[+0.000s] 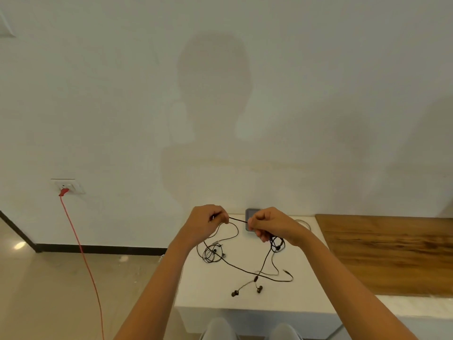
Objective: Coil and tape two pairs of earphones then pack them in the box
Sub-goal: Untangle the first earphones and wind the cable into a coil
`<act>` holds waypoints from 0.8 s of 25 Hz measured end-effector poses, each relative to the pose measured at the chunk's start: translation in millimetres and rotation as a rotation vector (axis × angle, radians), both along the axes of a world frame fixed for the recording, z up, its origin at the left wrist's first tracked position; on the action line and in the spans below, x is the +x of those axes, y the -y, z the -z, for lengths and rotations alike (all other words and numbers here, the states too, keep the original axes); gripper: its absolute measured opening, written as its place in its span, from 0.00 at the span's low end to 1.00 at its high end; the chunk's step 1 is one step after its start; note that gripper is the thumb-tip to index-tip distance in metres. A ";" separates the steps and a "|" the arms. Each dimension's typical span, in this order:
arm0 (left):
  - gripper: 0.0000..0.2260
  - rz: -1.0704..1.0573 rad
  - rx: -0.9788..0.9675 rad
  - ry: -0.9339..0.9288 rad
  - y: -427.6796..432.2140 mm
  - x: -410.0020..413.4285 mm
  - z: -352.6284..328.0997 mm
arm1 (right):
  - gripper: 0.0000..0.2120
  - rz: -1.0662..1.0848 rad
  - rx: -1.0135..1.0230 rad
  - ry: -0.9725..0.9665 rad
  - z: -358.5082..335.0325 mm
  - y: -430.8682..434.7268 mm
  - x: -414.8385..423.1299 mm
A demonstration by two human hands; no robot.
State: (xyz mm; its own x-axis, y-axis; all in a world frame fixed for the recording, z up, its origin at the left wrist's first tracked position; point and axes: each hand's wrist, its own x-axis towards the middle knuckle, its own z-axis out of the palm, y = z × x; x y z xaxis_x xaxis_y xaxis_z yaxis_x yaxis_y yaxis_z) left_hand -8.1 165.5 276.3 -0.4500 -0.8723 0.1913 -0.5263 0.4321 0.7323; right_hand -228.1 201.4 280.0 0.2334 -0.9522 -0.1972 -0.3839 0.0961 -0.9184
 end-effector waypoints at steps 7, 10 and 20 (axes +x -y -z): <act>0.09 -0.237 -0.227 -0.125 18.1 45.6 3.7 | 0.10 0.045 0.002 0.037 8.5 -6.8 -30.5; 0.08 -0.253 -0.257 -0.102 16.3 51.0 7.4 | 0.08 0.064 -0.057 0.018 7.2 -5.0 -31.2; 0.03 -0.352 -0.422 0.115 10.3 76.7 12.8 | 0.02 0.487 -0.341 -0.025 23.3 6.9 -34.0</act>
State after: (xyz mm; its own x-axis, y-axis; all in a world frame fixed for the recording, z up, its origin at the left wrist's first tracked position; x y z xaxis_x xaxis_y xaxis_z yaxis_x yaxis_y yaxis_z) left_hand 68.6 155.2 263.5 -0.1842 -0.8319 0.5234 -0.7577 0.4594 0.4636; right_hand -262.1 194.5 256.7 -0.2467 -0.9591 0.1387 -0.3912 -0.0325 -0.9198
